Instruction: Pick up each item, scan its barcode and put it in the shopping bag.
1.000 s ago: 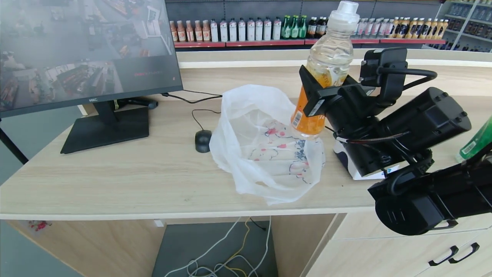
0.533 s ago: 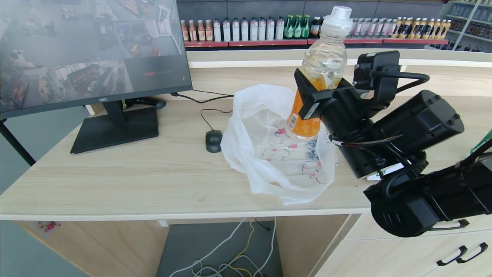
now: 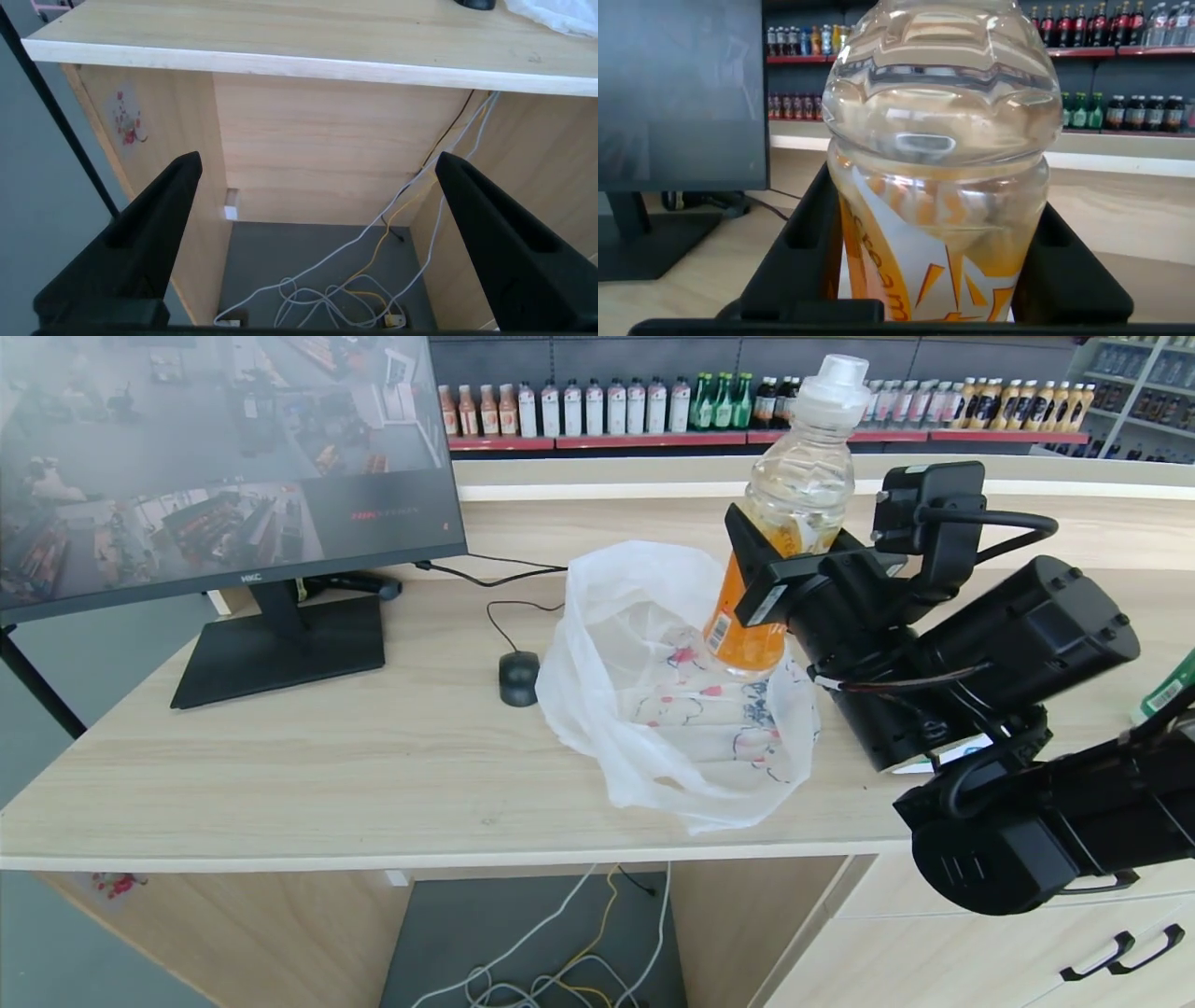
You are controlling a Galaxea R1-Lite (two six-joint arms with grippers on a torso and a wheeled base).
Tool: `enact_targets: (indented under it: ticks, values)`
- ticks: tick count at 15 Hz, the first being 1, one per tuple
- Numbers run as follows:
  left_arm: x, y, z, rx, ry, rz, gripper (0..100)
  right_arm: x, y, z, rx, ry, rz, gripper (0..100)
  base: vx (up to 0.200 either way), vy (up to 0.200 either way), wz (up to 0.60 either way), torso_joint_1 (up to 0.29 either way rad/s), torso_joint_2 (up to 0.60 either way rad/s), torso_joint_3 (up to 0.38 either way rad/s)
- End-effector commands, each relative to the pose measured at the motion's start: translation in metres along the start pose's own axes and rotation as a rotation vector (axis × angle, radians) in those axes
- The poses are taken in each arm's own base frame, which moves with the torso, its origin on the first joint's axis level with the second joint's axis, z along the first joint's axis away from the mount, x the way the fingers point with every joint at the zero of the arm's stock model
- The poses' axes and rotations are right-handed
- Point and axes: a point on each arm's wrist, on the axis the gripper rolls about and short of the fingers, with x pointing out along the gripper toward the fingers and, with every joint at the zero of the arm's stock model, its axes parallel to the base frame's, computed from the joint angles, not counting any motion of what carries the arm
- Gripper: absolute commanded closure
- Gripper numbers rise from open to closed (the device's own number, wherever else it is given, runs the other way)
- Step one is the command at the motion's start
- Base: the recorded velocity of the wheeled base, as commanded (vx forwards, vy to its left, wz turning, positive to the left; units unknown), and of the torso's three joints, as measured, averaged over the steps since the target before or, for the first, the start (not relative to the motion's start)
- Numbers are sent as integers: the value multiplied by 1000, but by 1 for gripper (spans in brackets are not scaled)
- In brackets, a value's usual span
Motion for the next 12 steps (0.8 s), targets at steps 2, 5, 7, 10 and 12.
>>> enact_targets:
  ticks: [2,5,7,10,12]
  values:
    - [0,0,0,1,-1,1,0,0,0,-2,-6,18,7,100,0,0,0,0,0,0]
    - [0,0,0,1,-1,1,0,5,-1,-7,-21,76,19,100,0,0,0,0,0,0]
    - [0,0,0,-1,-1,1,0,12,1,-8,-26,107,30,100,0,0,0,0,0,0]
    - [0,0,0,-1,-1,1,0,32,-1,-10,-35,121,52,100,0,0,0,0,0,0]
    - [0,0,0,1,-1,1,0,39,-1,-16,-35,129,48,100,0,0,0,0,0,0]
